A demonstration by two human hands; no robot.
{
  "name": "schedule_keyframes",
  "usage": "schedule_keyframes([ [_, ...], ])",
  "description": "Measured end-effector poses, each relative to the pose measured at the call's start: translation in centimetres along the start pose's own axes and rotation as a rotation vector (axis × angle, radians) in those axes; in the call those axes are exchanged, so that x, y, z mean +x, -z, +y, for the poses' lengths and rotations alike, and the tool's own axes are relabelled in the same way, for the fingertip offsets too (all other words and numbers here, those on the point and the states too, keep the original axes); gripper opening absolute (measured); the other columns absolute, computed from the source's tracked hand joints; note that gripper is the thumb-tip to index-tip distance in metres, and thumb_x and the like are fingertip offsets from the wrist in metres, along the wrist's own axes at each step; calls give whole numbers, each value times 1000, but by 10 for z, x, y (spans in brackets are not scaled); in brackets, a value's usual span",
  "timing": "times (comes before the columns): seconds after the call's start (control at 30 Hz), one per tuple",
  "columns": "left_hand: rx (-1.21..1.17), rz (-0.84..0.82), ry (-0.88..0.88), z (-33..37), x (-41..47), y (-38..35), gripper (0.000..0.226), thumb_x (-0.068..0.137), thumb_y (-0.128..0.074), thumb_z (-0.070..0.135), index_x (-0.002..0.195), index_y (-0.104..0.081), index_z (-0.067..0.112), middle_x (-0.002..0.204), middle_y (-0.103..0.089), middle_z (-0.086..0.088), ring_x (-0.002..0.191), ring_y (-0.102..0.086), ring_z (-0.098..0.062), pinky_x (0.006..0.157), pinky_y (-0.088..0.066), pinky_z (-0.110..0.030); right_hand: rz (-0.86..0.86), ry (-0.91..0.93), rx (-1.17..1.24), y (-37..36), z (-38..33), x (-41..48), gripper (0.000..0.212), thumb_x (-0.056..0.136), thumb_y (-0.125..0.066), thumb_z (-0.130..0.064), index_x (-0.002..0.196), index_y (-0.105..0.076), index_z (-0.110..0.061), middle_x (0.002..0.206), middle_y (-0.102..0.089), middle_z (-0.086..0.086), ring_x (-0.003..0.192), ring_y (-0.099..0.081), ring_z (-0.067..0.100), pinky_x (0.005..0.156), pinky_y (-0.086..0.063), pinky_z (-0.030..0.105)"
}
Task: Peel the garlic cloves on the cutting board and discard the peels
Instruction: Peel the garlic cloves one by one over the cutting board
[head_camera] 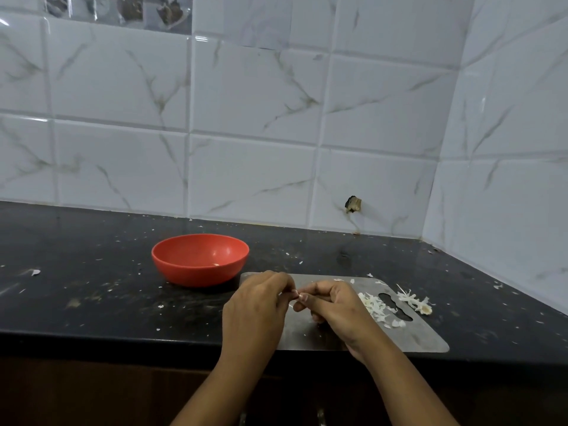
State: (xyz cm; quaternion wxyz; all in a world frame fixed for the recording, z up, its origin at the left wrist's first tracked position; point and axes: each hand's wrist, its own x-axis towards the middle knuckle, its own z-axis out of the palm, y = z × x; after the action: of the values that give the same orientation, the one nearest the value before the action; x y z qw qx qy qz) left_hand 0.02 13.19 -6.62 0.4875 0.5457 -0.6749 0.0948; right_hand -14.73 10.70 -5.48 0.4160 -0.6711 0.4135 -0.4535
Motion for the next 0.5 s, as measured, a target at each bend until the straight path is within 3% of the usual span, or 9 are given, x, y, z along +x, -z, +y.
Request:
schedule_keyframes([
  [0.27, 129, 69, -175, -1, 4, 0, 23, 64, -86, 18, 68, -64, 27, 66, -61, 13, 58, -57, -9, 37, -40, -23, 9, 6, 22, -1, -3, -1, 12, 92, -61, -6, 90, -73, -8, 71, -72, 2, 49, -51, -2, 52, -39, 13],
  [0.4, 99, 31, -185, -5, 7, 0, 21, 69, -82, 18, 70, -64, 28, 70, -63, 15, 60, -57, -6, 40, -40, -20, 0, 4, 45, 0, -2, -1, 11, 91, -62, -6, 90, -73, -6, 71, -71, 3, 49, -51, -1, 52, -39, 13],
  [0.5, 78, -15, -176, -9, 9, 0, 17, 74, -77, 20, 75, -64, 30, 75, -63, 16, 65, -57, -5, 47, -28, -10, -14, 2, 29, 0, -1, 0, 10, 91, -63, -7, 91, -73, -7, 71, -71, 4, 49, -48, 0, 52, -38, 13],
])
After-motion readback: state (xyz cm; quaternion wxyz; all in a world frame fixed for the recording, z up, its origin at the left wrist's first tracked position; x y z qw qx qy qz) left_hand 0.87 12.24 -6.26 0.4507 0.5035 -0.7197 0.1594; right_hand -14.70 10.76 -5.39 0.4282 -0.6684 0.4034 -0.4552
